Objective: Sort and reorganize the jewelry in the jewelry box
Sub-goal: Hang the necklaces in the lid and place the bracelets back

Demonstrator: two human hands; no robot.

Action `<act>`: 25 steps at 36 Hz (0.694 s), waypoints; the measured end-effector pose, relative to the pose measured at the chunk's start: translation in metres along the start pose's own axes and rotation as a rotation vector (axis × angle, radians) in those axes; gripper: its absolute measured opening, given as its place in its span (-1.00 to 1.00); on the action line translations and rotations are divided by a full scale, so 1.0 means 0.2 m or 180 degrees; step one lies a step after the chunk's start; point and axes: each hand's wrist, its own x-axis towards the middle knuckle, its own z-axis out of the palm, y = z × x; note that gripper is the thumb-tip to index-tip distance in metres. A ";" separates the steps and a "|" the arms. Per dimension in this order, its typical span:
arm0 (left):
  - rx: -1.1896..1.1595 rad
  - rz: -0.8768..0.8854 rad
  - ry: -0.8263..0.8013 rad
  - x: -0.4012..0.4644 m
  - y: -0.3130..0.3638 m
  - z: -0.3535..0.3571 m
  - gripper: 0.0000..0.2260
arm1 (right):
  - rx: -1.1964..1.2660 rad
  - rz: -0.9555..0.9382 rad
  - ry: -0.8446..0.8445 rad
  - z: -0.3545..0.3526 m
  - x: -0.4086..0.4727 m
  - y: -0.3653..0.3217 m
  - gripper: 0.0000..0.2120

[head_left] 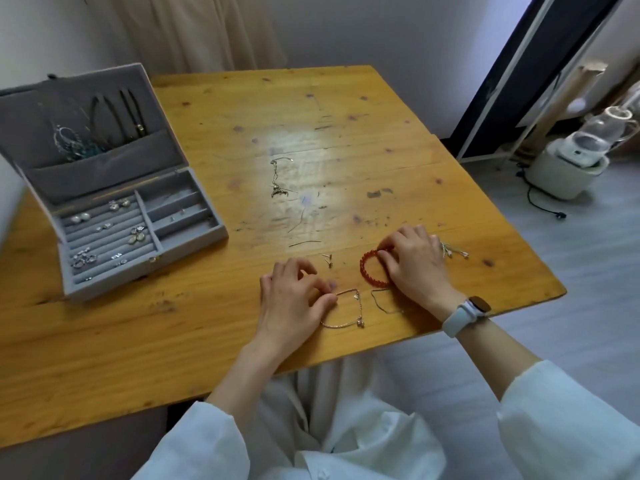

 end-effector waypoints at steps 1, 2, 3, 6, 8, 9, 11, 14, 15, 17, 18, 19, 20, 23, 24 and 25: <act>-0.0001 0.0035 0.0004 0.00 0.00 0.00 -0.89 | -0.0015 0.0000 -0.0020 0.00 0.00 0.00 -0.84; 0.0012 0.0081 -0.0005 0.00 0.00 0.01 -0.90 | -0.0031 -0.0001 -0.0036 0.00 0.00 -0.01 -0.85; 0.0030 0.0123 -0.0026 0.00 -0.01 0.01 -0.90 | -0.0021 -0.0002 -0.0042 0.00 0.00 -0.01 -0.85; 0.0003 0.0188 -0.0056 0.00 -0.01 0.01 -0.91 | 0.0278 0.0003 0.0042 0.00 0.00 -0.03 -0.88; -0.0247 0.0131 -0.0021 0.00 -0.01 0.00 -0.95 | 0.0612 0.0057 0.0054 -0.02 0.01 -0.05 -0.91; -0.0487 0.0035 -0.0049 0.00 -0.01 -0.02 -0.94 | 0.0820 0.0072 0.0026 -0.03 0.01 -0.07 -0.93; -0.1223 -0.0299 -0.0203 0.01 0.00 -0.07 -0.90 | 0.1335 0.0042 -0.0050 -0.06 0.03 -0.11 -0.95; -0.2470 -0.0888 -0.0285 0.02 0.01 -0.19 -0.84 | 0.2089 0.0082 -0.0201 -0.11 0.06 -0.19 -0.93; -0.2839 -0.1025 -0.0213 0.02 0.00 -0.22 -0.79 | 0.2262 0.0074 -0.0220 -0.11 0.07 -0.21 -0.92; -0.3581 -0.1329 -0.0047 0.02 -0.01 -0.27 -0.77 | 0.2543 0.0013 -0.0244 -0.11 0.10 -0.27 -0.90; -0.3947 -0.1494 0.0030 0.02 -0.02 -0.30 -0.79 | 0.2634 -0.0031 -0.0257 -0.11 0.11 -0.29 -0.89; -0.4289 -0.1657 0.0109 0.03 -0.04 -0.32 -0.80 | 0.2695 -0.0082 -0.0279 -0.10 0.12 -0.32 -0.87; -0.4583 -0.1786 0.0192 0.03 -0.06 -0.35 -0.81 | 0.2749 -0.0134 -0.0314 -0.10 0.13 -0.35 -0.85; -0.5303 -0.1953 0.0374 0.02 -0.13 -0.41 -0.82 | 0.2891 -0.0248 -0.0445 -0.07 0.16 -0.43 -0.82; -0.5539 -0.1995 0.0430 0.01 -0.16 -0.43 -0.80 | 0.2912 -0.0267 -0.0479 -0.06 0.18 -0.46 -0.82; -0.5755 -0.2039 0.0491 0.01 -0.18 -0.44 -0.79 | 0.2908 -0.0298 -0.0499 -0.05 0.19 -0.49 -0.82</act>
